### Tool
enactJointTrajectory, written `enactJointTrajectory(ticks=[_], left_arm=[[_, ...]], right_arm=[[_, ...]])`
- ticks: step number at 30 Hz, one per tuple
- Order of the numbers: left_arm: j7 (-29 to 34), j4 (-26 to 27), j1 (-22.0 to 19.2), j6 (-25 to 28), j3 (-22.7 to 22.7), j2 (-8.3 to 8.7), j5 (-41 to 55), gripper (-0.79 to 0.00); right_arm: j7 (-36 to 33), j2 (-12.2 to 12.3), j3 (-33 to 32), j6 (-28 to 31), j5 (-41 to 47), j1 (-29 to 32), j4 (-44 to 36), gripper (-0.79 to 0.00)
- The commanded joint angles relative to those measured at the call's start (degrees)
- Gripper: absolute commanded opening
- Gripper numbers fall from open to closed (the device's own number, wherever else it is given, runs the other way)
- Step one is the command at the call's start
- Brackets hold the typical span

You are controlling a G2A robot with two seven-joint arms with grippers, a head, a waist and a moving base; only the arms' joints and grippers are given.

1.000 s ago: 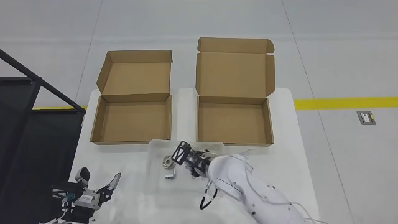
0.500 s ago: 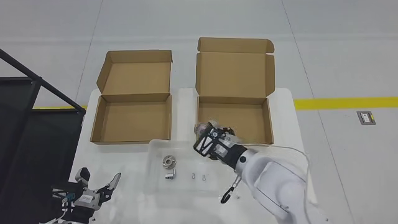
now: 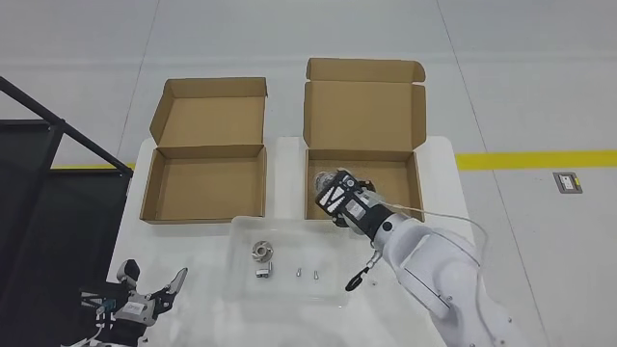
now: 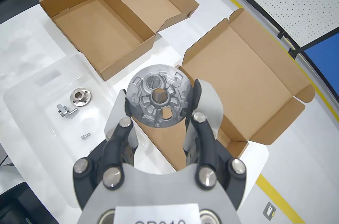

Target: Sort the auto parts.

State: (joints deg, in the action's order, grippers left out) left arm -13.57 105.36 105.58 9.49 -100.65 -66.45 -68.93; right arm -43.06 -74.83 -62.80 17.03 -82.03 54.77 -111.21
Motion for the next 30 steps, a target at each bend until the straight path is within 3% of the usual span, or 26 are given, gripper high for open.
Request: enactJointTrajectory(ticks=[1,3,6,18,30], left_arm=[[0.0,0.0,0.0,0.0,0.0,0.00,0.0,0.000],[0.0,0.0,0.0,0.0,0.0,0.00,0.0,0.000],[0.0,0.0,0.0,0.0,0.0,0.00,0.0,0.000],[-1.4,0.7,0.9,1.7,-1.2,-0.24,2.1,0.000],[-1.5,1.3,1.6,2.7,-1.8,-0.28,2.2,0.000]], right_arm=[[0.0,0.0,0.0,0.0,0.0,0.0,0.0,-0.785],[0.0,0.0,0.0,0.0,0.0,0.0,0.0,-0.785],[-2.0,-0.5,1.2,-4.7,-1.2,-0.7,3.5,-0.785],[-7.7,-6.3,13.0,-22.0,1.2,-19.1,30.3,-0.785],[-1.9,-12.7,20.2,-23.7,9.7,-30.6,55.7,-0.785]])
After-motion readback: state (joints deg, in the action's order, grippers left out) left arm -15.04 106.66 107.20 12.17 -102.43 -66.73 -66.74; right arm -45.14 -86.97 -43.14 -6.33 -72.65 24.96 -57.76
